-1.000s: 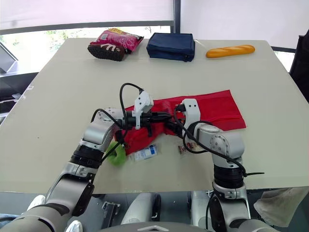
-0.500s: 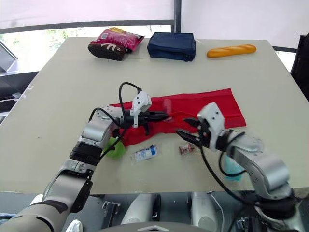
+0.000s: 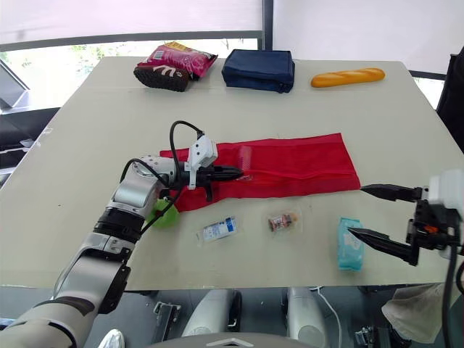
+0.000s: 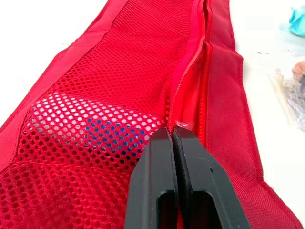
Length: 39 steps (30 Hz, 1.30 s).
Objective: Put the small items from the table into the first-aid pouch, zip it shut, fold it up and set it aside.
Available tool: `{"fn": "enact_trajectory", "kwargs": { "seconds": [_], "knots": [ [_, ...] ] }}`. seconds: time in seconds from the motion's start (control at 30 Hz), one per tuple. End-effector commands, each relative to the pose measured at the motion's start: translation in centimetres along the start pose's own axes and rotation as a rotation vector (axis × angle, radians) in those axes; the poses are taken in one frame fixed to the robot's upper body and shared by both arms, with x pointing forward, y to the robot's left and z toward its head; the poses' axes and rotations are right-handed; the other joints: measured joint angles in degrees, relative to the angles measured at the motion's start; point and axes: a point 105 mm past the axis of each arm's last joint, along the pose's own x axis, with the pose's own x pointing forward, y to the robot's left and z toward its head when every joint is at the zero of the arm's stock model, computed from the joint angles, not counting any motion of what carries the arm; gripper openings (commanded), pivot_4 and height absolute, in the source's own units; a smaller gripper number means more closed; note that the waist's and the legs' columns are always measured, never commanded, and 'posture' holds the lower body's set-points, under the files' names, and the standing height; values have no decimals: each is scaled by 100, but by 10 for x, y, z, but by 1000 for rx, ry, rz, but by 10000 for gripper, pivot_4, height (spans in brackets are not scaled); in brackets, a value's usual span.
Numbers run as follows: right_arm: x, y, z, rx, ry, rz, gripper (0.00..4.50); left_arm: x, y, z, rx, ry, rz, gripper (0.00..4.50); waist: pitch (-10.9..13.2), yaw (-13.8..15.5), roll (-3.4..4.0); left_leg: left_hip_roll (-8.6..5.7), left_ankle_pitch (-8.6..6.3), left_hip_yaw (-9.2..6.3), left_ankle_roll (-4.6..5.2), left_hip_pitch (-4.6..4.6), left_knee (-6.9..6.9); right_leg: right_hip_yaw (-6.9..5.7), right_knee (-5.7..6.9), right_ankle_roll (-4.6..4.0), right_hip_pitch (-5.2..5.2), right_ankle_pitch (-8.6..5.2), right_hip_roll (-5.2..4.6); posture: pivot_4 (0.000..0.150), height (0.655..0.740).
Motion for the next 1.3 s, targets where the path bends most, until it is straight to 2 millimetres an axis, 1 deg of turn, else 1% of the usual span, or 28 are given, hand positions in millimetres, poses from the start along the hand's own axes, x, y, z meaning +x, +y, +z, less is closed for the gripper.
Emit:
{"fn": "enact_trajectory", "kwargs": {
  "seconds": [0.03, 0.1, 0.2, 0.3, 0.37, 0.5, 0.6, 0.73, 0.8, 0.9, 1.0, 1.1, 1.17, 1.2, 1.3],
  "knots": [
    [-21, 1, 15, -69, 19, 2, 44527, -9, 8, 6, 37, 2, 14, 0, 0, -10, 0, 0, 0, 2, 0, 0, 0, 1, 0, 0, 0, 0, 0, 1500, 7134],
    [-28, -1, 16, -89, 45, -1, 44527, -12, 9, 3, 39, 14, 11, 0, 0, -12, -1, 0, 0, 3, 0, 4, 4, 4, 0, 1, 2, 0, -2, 1500, 7134],
    [-34, -6, 26, -119, 52, 1, 44527, -16, 11, 0, 46, 31, 0, 0, 0, -13, -1, 0, 0, 7, 0, 7, 5, 5, 0, 1, 3, 1, -1, 1500, 7134],
    [-32, -8, 29, -134, 53, 18, 44527, -17, 12, 0, 50, 33, -1, 0, 0, -5, -1, 1, 0, 5, 0, 6, 4, 3, 0, 1, 3, 1, 0, 1500, 7134],
    [-27, -9, 30, -137, 41, 29, 44527, -17, 12, 1, 53, 32, -4, 0, 1, -3, -2, 1, 0, 5, 0, 4, 3, 3, 0, 1, 3, 0, 0, 1500, 7134],
    [2, -1, 21, -142, 6, 115, 44527, -15, 9, -1, 57, 31, -14, 0, 0, -7, -4, 0, 0, 5, 0, 3, 4, 3, 0, 1, 3, 1, -2, 1500, 7134],
    [34, 4, 23, -164, -64, 184, 44527, -13, 8, 1, 62, 28, -19, 0, 1, -17, -3, 0, 0, 4, 0, 4, 6, 4, 2, 1, 3, 1, -2, 1500, 7134],
    [85, 12, 23, -220, -129, 259, 44527, -11, 9, 3, 70, 25, -17, 0, 0, -14, -5, 0, 1, 1, -1, 7, 13, 5, 9, 2, 2, 2, -1, 1500, 7134],
    [99, 17, 23, -221, -147, 300, 44527, -11, 9, 3, 73, 25, -16, 0, 1, -10, -5, 2, 1, 1, -1, 4, 13, 2, 10, 2, 2, 2, 1, 1500, 7134],
    [126, 24, 15, -248, -127, 350, 44527, -10, 8, 4, 77, 23, -19, 0, 1, 10, -5, -3, 1, -4, -1, -4, 13, 0, 13, -6, -1, 5, -2, 1500, 7134],
    [160, 30, 7, -295, -87, 378, 44527, -8, 6, 5, 83, 21, -25, 0, 0, -2, -6, -8, 1, -3, -1, -4, 14, 3, 10, -19, -1, 13, -6, 1500, 7134],
    [186, 33, 3, -349, -39, 407, 44527, -7, 6, 6, 84, 19, -26, 0, 1, -16, -5, -8, 1, -4, -1, -2, 13, 4, 15, -18, -3, 13, -6, 1500, 7134],
    [207, 39, 0, -384, -4, 438, 44527, -6, 7, 6, 84, 17, -24, 0, 1, 3, -6, -8, 1, -6, -1, -3, 17, -4, 22, -20, -3, 13, -5, 1500, 7134],
    [215, 40, -4, -398, 30, 439, 44527, -5, 7, 6, 84, 16, -24, 0, 0, -9, -5, -8, 1, -6, -1, -3, 17, -4, 22, -20, -3, 13, -5, 1500, 7134],
    [232, 45, -11, -435, 90, 445, 44527, -4, 7, 6, 83, 15, -23, 0, 0, -20, -6, -8, 1, -4, -2, 0, 20, -1, 34, -23, -5, 13, -4, 1500, 7134]
  ]
}}
